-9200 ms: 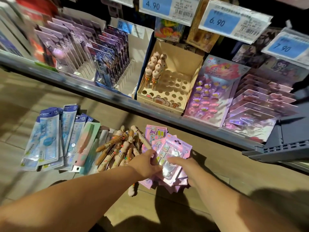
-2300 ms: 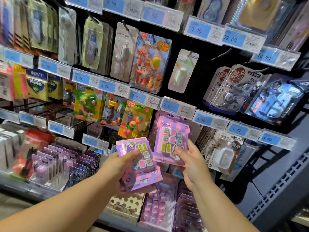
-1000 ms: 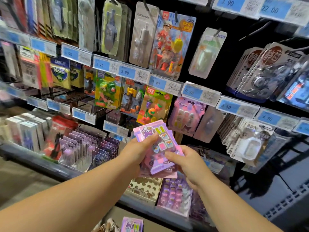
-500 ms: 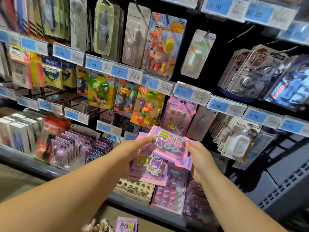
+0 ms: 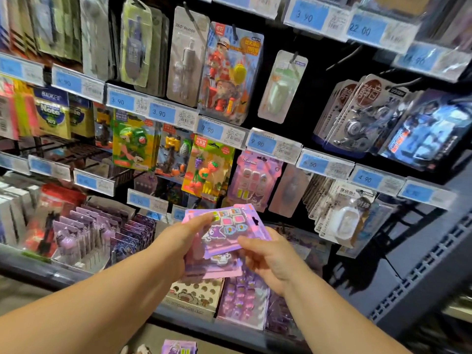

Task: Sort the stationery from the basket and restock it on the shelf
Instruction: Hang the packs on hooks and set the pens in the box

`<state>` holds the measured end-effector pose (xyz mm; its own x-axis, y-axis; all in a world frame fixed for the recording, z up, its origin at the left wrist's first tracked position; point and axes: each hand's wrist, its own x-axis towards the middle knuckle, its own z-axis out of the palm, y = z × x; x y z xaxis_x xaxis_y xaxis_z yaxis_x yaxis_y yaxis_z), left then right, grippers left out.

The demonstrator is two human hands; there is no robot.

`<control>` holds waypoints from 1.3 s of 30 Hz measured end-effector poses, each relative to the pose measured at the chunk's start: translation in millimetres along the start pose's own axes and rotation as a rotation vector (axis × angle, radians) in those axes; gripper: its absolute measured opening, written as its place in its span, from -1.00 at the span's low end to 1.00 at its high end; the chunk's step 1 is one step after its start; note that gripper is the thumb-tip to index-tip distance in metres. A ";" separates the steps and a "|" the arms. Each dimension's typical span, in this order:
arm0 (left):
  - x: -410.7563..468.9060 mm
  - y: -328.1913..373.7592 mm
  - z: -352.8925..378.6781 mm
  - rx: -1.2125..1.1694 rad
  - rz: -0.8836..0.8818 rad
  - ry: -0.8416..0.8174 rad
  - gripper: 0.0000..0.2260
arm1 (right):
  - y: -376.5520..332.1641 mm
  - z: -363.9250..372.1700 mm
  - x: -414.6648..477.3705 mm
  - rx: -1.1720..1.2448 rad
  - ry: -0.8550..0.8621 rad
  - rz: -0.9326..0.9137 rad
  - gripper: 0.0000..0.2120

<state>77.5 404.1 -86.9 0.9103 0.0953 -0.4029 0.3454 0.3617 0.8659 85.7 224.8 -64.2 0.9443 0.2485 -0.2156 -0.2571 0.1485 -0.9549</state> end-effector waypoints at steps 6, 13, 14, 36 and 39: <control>-4.5 0.3 6.4 0.037 0.012 -0.113 -0.30 | 2.1 -6.9 13.3 0.197 0.206 -0.054 -0.90; -11.1 -10.4 15.5 0.065 0.057 -0.140 -0.39 | 10.3 -1.1 9.0 -0.160 0.115 -0.146 -0.36; -13.4 -8.6 16.3 0.056 0.072 -0.154 -0.40 | 11.0 -1.8 10.5 -0.157 0.143 -0.160 -0.44; 3.8 10.1 -15.4 0.070 0.143 -0.045 -0.77 | -33.0 -16.2 39.4 -0.054 0.262 -0.470 -0.83; 5.9 11.1 -19.5 0.066 0.124 -0.084 -0.76 | -35.4 -12.1 45.5 -0.040 0.296 -0.491 -0.84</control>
<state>82.3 426.8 -85.4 0.9618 0.0567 -0.2677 0.2407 0.2901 0.9262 140.3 219.3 -42.7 0.9696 -0.1201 0.2131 0.2291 0.1407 -0.9632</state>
